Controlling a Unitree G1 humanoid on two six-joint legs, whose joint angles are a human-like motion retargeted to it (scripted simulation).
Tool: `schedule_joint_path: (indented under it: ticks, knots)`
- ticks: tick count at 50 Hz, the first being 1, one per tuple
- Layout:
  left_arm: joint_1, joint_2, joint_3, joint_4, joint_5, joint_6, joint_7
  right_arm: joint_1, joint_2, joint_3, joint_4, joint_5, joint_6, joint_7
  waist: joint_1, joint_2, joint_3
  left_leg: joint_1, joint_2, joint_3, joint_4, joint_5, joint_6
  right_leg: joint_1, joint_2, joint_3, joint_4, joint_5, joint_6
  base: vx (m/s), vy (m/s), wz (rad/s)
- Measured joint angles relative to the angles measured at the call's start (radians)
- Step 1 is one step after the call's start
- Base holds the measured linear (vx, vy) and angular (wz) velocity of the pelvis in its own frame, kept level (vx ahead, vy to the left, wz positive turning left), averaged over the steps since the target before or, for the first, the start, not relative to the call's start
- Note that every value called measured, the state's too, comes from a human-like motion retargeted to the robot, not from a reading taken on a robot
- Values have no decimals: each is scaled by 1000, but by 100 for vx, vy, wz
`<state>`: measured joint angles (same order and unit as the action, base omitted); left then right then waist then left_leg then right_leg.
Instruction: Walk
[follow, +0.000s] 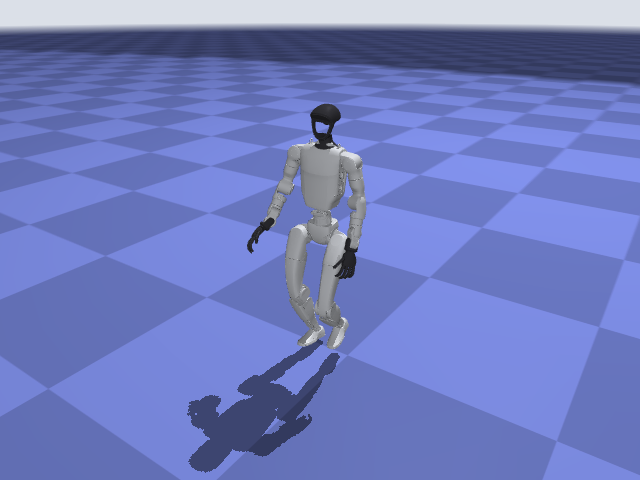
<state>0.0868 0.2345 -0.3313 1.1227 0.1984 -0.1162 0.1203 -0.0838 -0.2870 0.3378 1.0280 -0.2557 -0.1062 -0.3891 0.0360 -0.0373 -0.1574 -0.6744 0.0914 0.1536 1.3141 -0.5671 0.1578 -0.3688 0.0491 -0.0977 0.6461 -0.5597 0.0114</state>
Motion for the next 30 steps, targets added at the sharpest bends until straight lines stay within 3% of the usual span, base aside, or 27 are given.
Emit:
schedule_joint_path:
  ticks: [8,13,15,19,22,26,30]
  knots:
    - [14,-10,22,10,-54,-26,3,-19,-8,16,-13,-14,-18,27,7,-44,-12,-14,-176,26,-662,44,-52,142,-75,8,-49,-10,60,2,2,29]
    - [37,-19,25,15,-67,-30,9,11,10,17,28,-25,-13,52,-7,-73,-34,44,-259,21,-721,86,-26,169,-143,24,111,-12,109,5,3,37]
    - [37,-21,27,11,-69,-29,13,31,20,13,57,-20,-8,62,-19,-96,-38,82,-303,21,-722,96,-2,167,-186,33,222,40,145,4,4,43]
    - [21,-18,26,-21,-67,-29,24,60,35,2,109,-5,1,78,-55,-137,-31,183,-390,18,-773,84,48,70,-291,50,559,249,203,1,5,36]
    - [-8,-7,19,-52,-63,-29,37,71,41,-9,137,-11,7,78,-84,-142,-20,268,-420,8,-827,68,65,-43,-363,53,752,286,166,0,5,21]
    - [-70,7,20,-82,-67,-19,55,77,40,-27,158,-22,11,69,-108,-108,0,404,-407,-19,-942,63,51,-200,-407,29,816,154,72,0,3,0]
    - [-124,13,33,-104,-76,-12,70,90,37,-42,166,-21,17,57,-132,-65,12,516,-375,-44,-1034,55,24,-319,-383,-23,678,47,33,0,0,0]
